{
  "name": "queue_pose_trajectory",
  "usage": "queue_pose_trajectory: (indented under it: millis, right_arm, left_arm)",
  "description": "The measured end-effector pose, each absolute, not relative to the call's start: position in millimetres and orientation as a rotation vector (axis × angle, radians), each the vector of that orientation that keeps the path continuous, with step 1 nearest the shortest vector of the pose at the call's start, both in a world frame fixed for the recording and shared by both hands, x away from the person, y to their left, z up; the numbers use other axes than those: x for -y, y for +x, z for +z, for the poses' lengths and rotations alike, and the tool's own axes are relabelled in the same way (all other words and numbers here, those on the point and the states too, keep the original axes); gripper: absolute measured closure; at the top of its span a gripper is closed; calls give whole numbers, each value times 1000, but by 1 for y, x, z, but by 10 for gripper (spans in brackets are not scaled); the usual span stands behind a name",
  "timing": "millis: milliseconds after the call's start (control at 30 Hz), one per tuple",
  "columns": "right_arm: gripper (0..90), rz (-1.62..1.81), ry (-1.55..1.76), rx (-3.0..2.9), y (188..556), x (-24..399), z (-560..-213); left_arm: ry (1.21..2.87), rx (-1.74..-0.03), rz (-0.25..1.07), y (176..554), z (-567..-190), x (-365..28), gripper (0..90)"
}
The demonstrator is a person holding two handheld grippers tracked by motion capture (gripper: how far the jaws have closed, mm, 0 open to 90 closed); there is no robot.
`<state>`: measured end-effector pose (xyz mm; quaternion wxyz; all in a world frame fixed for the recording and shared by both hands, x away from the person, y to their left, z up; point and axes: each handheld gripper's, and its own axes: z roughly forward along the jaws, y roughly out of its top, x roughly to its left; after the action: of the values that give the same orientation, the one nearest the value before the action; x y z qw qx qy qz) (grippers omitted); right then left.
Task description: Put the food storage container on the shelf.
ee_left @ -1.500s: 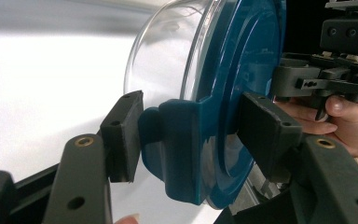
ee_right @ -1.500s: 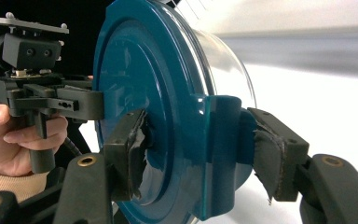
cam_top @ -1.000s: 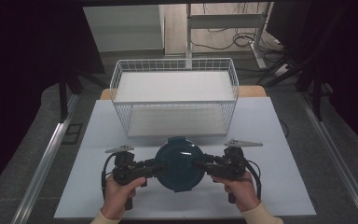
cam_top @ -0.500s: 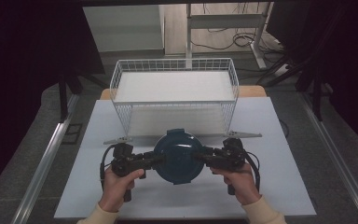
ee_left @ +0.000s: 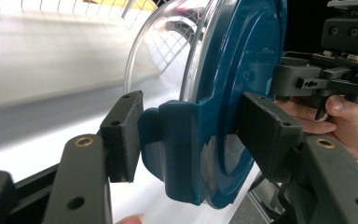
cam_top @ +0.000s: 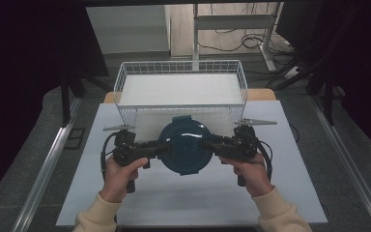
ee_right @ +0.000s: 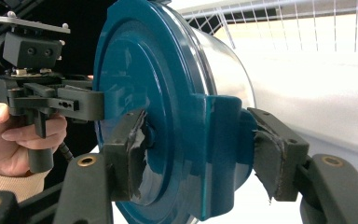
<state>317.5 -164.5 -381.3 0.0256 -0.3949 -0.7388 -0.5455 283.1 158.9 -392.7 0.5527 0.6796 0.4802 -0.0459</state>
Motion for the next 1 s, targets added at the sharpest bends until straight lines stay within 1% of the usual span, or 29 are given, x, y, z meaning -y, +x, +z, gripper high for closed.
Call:
queue_pose_trajectory:
  millis: [133,500,633,1000]
  right_arm:
    - [401,-1689,-1215,2292,324,162,-368]
    - [402,-1703,-1211,2285,342,157,-345]
    - [402,-1723,-1198,2287,347,156,-337]
    - [403,-1740,-1214,2280,365,155,-320]
  left_arm:
    - [1603,-1129,-109,291,-382,-162,418]
    - [1614,-1116,-82,308,-355,-166,417]
    - [1624,-1104,-61,313,-346,-167,417]
    - [1639,-1095,-62,334,-328,-168,413]
